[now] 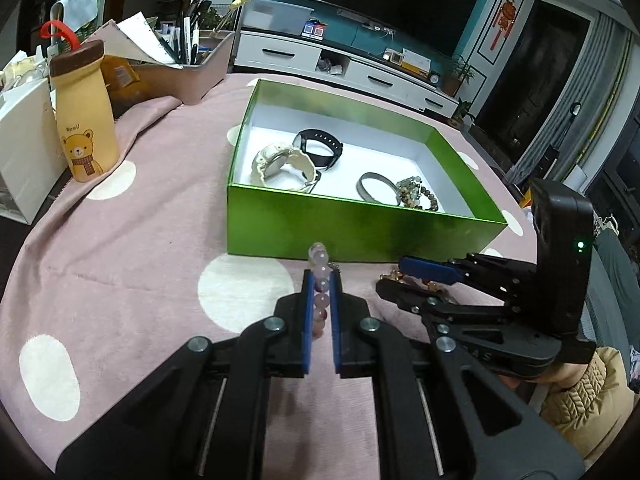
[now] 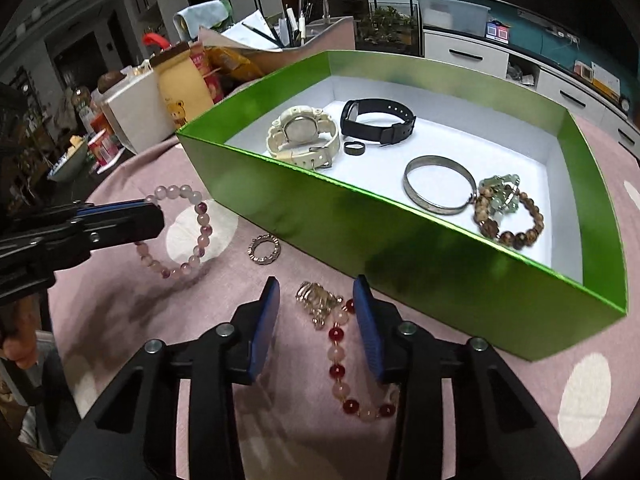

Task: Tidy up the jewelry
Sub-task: 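Grasp the pink bead bracelet with the left tool while the right tool grasps the gold charm bracelet, then lift and carry the pink and gold charm bracelets over the green box with both tools, then open the left tool releasing the pink bracelet while the right tool releases the gold charm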

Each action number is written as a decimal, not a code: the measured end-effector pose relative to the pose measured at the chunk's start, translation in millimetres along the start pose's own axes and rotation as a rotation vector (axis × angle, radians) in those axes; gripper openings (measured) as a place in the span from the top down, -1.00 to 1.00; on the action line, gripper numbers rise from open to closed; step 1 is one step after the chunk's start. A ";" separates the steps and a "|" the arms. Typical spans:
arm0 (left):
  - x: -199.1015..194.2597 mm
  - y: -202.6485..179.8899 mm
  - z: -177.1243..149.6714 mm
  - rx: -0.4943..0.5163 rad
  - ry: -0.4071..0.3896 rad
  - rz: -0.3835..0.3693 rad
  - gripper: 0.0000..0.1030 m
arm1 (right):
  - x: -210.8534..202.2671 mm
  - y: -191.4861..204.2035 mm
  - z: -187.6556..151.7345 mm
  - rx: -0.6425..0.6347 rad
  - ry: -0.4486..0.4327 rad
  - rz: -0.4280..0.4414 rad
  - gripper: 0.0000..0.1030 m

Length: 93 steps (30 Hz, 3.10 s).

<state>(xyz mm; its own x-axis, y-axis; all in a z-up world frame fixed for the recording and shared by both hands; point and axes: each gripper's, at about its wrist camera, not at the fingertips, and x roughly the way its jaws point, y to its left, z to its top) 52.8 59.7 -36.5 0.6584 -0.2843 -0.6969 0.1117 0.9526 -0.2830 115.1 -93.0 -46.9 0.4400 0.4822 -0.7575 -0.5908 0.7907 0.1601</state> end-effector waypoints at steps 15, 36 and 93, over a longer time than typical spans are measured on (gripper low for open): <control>-2.9 0.8 -1.9 -0.003 -0.006 -0.004 0.86 | -17.2 3.1 -3.1 0.006 -0.035 -0.005 0.54; -34.8 -25.5 32.2 0.062 -0.096 0.007 0.86 | -124.3 -30.1 1.1 0.094 -0.244 -0.070 0.54; 102.0 -68.6 109.1 0.140 0.092 0.078 0.86 | -62.2 -97.1 66.1 0.249 -0.191 -0.070 0.54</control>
<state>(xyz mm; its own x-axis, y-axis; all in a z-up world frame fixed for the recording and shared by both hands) 193.5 -22.8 -16.4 0.5987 -0.2113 -0.7726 0.1693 0.9762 -0.1358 189.7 -174.9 26.5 0.6065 0.4672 -0.6433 -0.3817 0.8809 0.2799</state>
